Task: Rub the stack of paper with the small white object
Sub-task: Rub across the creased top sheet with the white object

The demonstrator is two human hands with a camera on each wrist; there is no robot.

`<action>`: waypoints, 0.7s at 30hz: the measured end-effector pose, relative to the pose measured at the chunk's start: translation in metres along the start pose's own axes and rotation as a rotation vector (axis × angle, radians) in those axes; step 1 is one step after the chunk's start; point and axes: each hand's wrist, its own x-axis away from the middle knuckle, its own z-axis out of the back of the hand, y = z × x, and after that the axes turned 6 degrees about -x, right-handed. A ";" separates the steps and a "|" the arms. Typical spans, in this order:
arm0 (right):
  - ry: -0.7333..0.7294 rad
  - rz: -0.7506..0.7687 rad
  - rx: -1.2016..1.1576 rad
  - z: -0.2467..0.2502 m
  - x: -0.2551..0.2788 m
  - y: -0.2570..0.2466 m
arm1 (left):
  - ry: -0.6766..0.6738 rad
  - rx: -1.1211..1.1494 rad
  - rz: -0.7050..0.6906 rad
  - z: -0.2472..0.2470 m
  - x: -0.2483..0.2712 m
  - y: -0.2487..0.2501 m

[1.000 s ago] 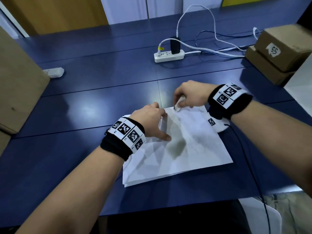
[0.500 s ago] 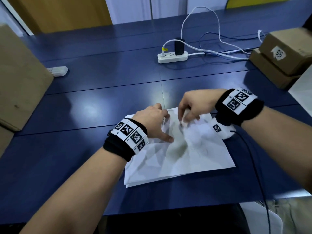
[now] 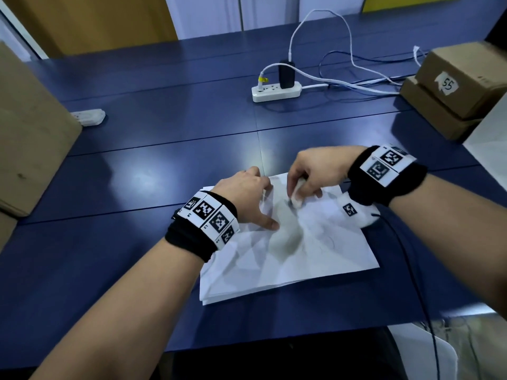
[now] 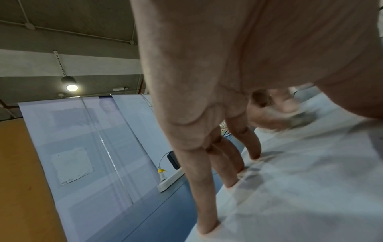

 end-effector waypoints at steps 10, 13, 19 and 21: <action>0.010 -0.003 0.104 0.002 -0.004 -0.008 | -0.012 -0.017 -0.038 0.000 -0.001 0.000; 0.262 -0.051 0.092 0.012 -0.014 0.003 | -0.015 -0.021 -0.013 0.000 -0.002 0.001; -0.126 -0.002 0.032 -0.001 -0.001 -0.005 | 0.026 -0.030 0.012 -0.004 -0.006 0.006; -0.056 -0.009 0.047 0.002 -0.006 -0.003 | 0.022 -0.024 0.012 -0.003 -0.006 0.007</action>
